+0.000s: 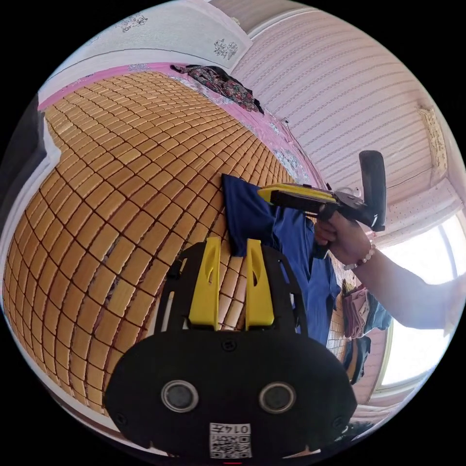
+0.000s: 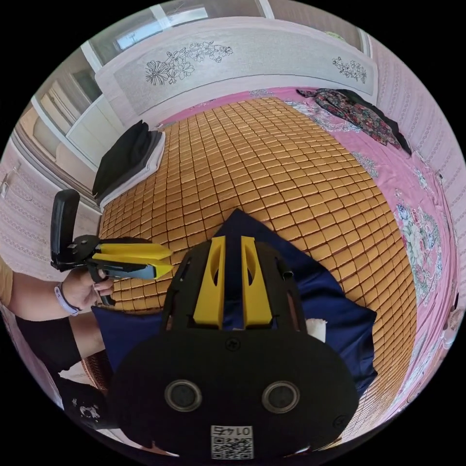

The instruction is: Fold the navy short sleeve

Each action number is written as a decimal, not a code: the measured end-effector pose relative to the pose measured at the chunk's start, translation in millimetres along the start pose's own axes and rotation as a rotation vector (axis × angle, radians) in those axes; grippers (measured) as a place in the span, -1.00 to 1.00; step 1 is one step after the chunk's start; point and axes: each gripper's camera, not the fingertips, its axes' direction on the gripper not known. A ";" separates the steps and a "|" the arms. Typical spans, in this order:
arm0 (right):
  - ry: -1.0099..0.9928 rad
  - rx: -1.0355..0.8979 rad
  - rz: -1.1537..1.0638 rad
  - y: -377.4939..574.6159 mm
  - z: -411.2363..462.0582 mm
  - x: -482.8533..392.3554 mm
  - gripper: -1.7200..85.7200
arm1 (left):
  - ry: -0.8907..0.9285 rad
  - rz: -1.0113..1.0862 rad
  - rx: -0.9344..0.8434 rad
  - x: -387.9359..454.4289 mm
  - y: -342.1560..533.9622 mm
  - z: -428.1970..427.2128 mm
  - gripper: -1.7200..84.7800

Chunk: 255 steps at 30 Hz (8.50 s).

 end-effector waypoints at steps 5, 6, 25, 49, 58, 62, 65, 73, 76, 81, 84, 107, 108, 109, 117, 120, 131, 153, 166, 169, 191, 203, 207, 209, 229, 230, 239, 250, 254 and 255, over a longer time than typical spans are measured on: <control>0.089 -0.076 -0.020 -33.9 34.8 -32.0 -0.77 | -0.054 0.065 -0.097 7.5 -6.7 19.5 -0.82; 0.097 -0.097 -0.023 -36.3 39.7 -34.6 -0.78 | -0.088 0.083 -0.095 9.0 -6.1 20.2 -0.86; -0.020 0.461 0.501 95.1 -67.7 3.7 -0.93 | 0.200 0.326 0.026 53.3 4.4 -13.5 -0.97; 0.218 0.082 0.610 176.2 -40.3 40.1 -0.84 | -0.001 0.505 -0.234 120.7 21.4 50.7 -0.83; 0.303 0.053 0.626 198.0 -53.2 34.1 -0.98 | -0.073 0.482 -0.269 140.6 20.8 66.8 -0.94; 0.230 0.027 0.653 218.0 -40.8 41.4 -0.95 | -0.046 0.429 -0.259 139.6 20.0 67.5 -0.96; 0.199 0.041 0.647 221.7 -36.1 38.1 -0.86 | -0.022 0.410 -0.254 143.1 19.7 68.9 -0.97; 0.195 0.052 0.628 251.3 -42.0 31.2 -0.97 | -0.029 0.395 -0.246 163.1 20.5 72.4 -0.96; 0.177 0.058 0.683 276.2 -43.3 38.6 -0.97 | -0.023 0.396 -0.254 170.6 19.1 74.3 -0.96; 0.136 0.125 0.698 306.6 -46.5 34.3 -0.96 | -0.017 0.378 -0.261 184.1 17.1 73.6 -0.89; 0.185 0.170 0.732 341.1 -61.9 17.3 -0.95 | -0.030 0.363 -0.215 192.0 16.3 61.4 -0.90; 0.213 0.468 1.603 648.3 -107.4 -1.1 -0.78 | 0.338 1.010 -0.525 505.6 41.6 203.6 -0.85; 0.218 0.463 1.601 650.9 -108.0 -1.4 -0.77 | 0.343 1.029 -0.569 522.1 47.9 216.9 -0.84; 0.227 0.450 1.573 653.3 -109.0 -1.8 -0.76 | 0.343 1.040 -0.582 529.8 51.2 222.5 -0.84; 0.287 0.343 1.400 660.5 -103.6 -0.4 -0.88 | 0.237 1.166 -0.599 607.0 95.3 271.1 -0.75; 0.263 0.367 1.396 669.4 -101.9 0.4 -0.92 | 0.134 1.212 -0.627 615.4 110.4 286.6 -0.81; 0.256 0.461 1.069 665.0 -138.4 0.8 -0.95 | 0.239 1.088 -0.345 572.2 61.4 192.8 -0.97; 0.112 0.336 1.037 564.2 -101.7 161.4 -0.75 | -0.130 0.499 -0.209 303.9 -44.7 118.7 -0.69; 0.114 0.377 0.977 532.9 -156.5 213.5 -0.95 | -0.113 0.696 -0.212 330.7 -76.0 125.3 -0.98; 0.126 0.417 0.896 521.8 -179.6 208.4 -0.95 | -0.082 0.757 -0.164 339.2 -76.5 110.3 -0.98; -0.294 -0.026 0.910 577.5 -119.0 -29.3 -0.89 | 0.055 0.280 -0.649 145.5 155.8 33.5 -0.98; -0.082 -0.036 0.511 393.7 -76.0 -54.2 -0.96 | 0.137 0.687 -0.677 233.5 222.6 105.8 -0.98; 0.030 -0.043 0.413 326.0 -59.2 -41.0 -0.97 | 0.044 0.747 -0.648 245.8 267.4 129.2 -0.98; 0.039 -0.162 0.330 284.6 -38.7 -25.3 -0.97 | -0.005 0.746 -0.667 243.2 281.7 141.1 -0.98; 0.023 -0.457 0.160 237.3 35.9 13.7 -0.97 | 0.124 0.939 -0.542 192.7 368.9 180.2 -0.98; 0.020 -0.442 0.163 243.1 39.3 12.0 -0.97 | 0.138 0.959 -0.515 188.3 375.1 179.9 -0.98; 0.086 0.128 0.455 399.0 -33.3 -40.0 -0.97 | 0.253 0.953 -0.381 179.6 398.3 168.9 -0.98; 0.111 0.334 1.066 669.9 -22.5 -181.9 -0.74 | 0.331 1.115 -0.170 215.5 464.7 158.1 -0.70; 0.077 0.339 1.145 706.4 5.6 -195.3 -0.80 | 0.360 1.157 -0.242 230.6 482.8 184.5 -0.62; 0.078 0.326 1.162 711.2 9.0 -195.6 -0.81 | 0.338 1.171 -0.266 234.6 487.5 191.6 -0.61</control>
